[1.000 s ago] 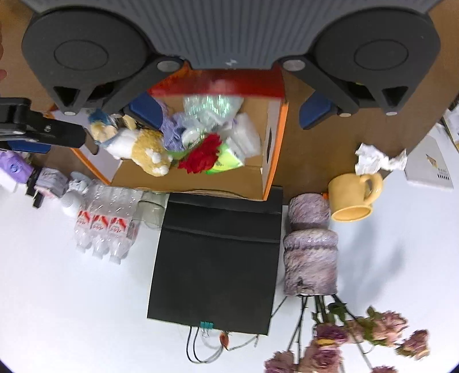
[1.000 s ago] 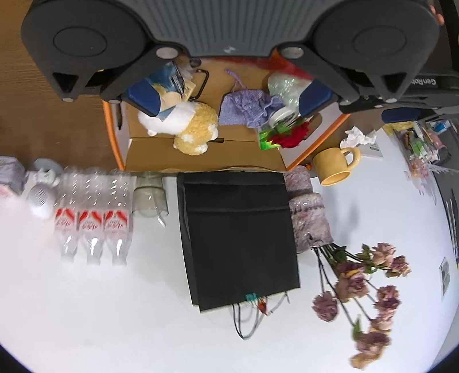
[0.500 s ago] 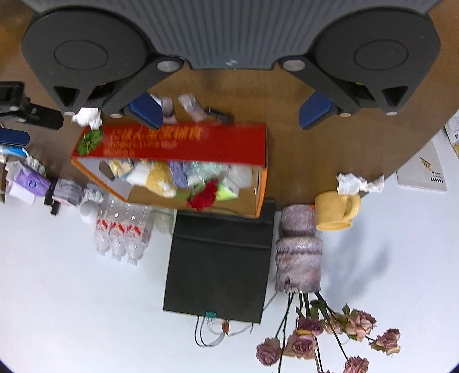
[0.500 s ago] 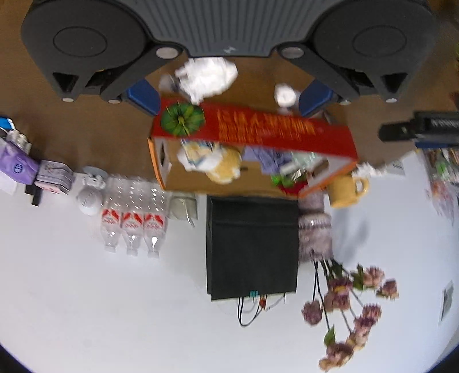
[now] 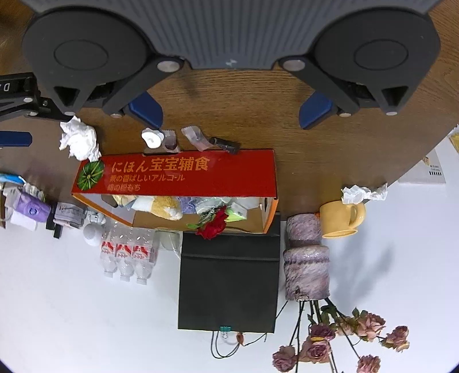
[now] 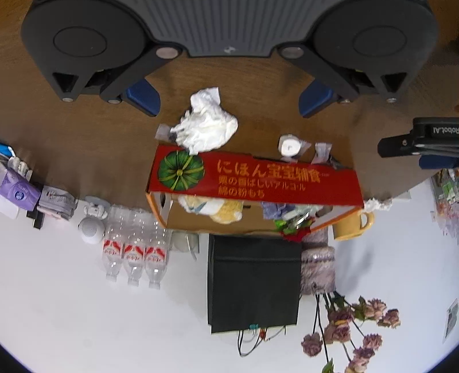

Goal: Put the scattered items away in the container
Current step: 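Withdraw both grippers from the box toward the remaining items, then grasp the clear wrapper with left gripper while right gripper grasps the crumpled tissue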

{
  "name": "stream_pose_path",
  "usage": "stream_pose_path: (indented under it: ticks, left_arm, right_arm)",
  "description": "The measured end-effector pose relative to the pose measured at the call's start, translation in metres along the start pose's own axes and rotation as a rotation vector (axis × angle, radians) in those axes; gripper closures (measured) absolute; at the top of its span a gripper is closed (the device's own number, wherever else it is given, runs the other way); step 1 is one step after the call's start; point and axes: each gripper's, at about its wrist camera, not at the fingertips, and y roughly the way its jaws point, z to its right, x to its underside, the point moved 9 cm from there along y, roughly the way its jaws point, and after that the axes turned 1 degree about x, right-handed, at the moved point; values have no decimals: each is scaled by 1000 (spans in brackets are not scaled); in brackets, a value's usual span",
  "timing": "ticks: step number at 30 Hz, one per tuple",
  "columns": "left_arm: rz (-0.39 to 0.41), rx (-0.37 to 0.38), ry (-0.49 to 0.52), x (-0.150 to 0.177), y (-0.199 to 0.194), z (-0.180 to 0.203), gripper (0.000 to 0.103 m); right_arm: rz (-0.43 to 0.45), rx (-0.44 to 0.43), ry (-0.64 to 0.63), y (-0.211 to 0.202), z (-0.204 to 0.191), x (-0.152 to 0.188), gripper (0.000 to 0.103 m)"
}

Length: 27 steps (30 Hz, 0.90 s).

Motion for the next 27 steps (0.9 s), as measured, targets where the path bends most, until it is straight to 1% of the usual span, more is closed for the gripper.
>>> stream_pose_path:
  ticks: [3,5,7,12,15,18,20,22,24,25,27]
  left_arm:
    - [-8,-8,11,5,3,2,0]
    - [23,-15,35,5,-1,4,0]
    - [37,-13,53,5,-3,7,0]
    - [38,-9,38,4,-3,5,0]
    - [36,-3,44,5,-2,6,0]
    - [19,-5,63,6,2,8,0]
    - [-4,3,78,3,10,11,0]
    - [-35,5,76,-4,23,13,0]
    - [-53,9,67,-13,37,17,7]
    - [-67,7,59,-16,46,18,16]
    - [-101,16,26,-22,64,22,32]
  right_arm:
    - [-13,9,-4,3,0,4,0]
    - [-13,40,-23,5,1,6,0]
    - [-18,57,-38,7,0,8,0]
    - [-35,58,-46,11,-3,11,0]
    - [-37,58,-24,11,2,11,0]
    - [-43,51,5,12,7,11,0]
    - [-48,19,34,14,10,8,0]
    - [-54,24,49,19,16,3,5]
    - [-59,39,58,26,23,-3,10]
    - [-64,38,63,31,25,-6,11]
    - [-82,28,70,41,28,-11,19]
